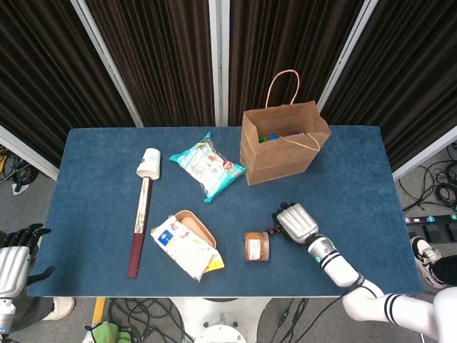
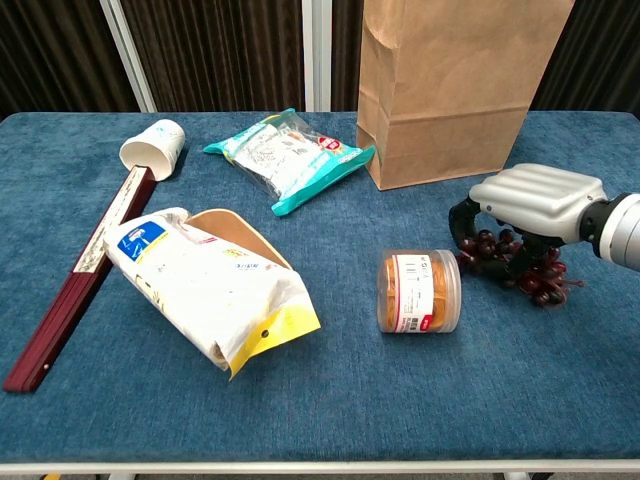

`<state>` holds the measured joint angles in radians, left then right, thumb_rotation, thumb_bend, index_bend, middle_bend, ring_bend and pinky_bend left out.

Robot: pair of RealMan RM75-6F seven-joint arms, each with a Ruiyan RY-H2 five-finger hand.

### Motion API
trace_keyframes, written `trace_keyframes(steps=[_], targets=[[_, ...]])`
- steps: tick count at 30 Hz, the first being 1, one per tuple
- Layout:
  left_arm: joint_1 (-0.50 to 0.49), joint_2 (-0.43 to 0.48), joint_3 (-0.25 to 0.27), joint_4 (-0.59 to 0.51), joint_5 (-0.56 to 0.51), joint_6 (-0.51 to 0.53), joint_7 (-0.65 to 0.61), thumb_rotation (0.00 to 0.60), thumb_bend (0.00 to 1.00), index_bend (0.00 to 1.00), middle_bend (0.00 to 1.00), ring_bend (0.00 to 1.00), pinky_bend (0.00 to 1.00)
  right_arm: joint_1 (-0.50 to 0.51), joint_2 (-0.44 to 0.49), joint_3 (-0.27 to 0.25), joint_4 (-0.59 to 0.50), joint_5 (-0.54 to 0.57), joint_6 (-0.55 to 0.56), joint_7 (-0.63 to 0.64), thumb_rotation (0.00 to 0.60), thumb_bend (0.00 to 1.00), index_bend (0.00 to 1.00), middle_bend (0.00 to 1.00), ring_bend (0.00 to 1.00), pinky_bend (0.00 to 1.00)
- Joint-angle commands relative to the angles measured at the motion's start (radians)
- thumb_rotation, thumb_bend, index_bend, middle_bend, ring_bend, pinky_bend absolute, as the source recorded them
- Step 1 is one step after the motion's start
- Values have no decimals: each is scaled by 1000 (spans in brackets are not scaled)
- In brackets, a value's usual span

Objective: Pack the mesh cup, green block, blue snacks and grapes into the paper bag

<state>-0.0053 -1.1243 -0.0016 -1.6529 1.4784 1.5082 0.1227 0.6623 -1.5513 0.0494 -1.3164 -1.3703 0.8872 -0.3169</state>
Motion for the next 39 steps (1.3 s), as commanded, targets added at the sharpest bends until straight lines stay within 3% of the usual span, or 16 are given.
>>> trace_keyframes(steps=[1,5,10,14,19,24,30,36,39], targets=[[0,-2,1,1,1,-1,0,600,51,311,298,258,239,-12,-10,-2,16,-41,47,43,600,337,671,634,417,559],[1,0,0,2,1,1,-2,600,50,311,298,258,239,-21,18,3,-7,-111,130,117,600,347,729,666,464,636],[3,3,1,-1,3,5,-2,600,50,311,298,258,239,-31,99,25,-98,-197,251,174,600,347,733,672,483,680],[2,2,1,-2,6,5,1,600,50,311,298,258,238,-33,183,67,-202,-253,347,219,600,354,733,672,491,692],[-1,5,-1,-8,11,6,9,600,50,311,298,258,239,-17,280,163,-320,-275,433,266,600,358,733,672,492,693],[-2,9,-1,-17,16,7,13,600,51,311,298,258,238,33,324,311,-376,-133,411,278,600,357,733,672,492,693],[1,10,0,-19,11,7,13,600,50,311,298,258,239,126,306,465,-332,116,329,226,600,357,732,672,490,688],[4,13,3,-19,7,6,11,600,50,311,298,258,238,211,261,561,-243,295,312,158,600,350,728,672,488,683],[4,13,3,-19,6,5,9,600,50,311,298,258,238,248,234,575,-184,377,299,96,600,346,718,672,486,676]])
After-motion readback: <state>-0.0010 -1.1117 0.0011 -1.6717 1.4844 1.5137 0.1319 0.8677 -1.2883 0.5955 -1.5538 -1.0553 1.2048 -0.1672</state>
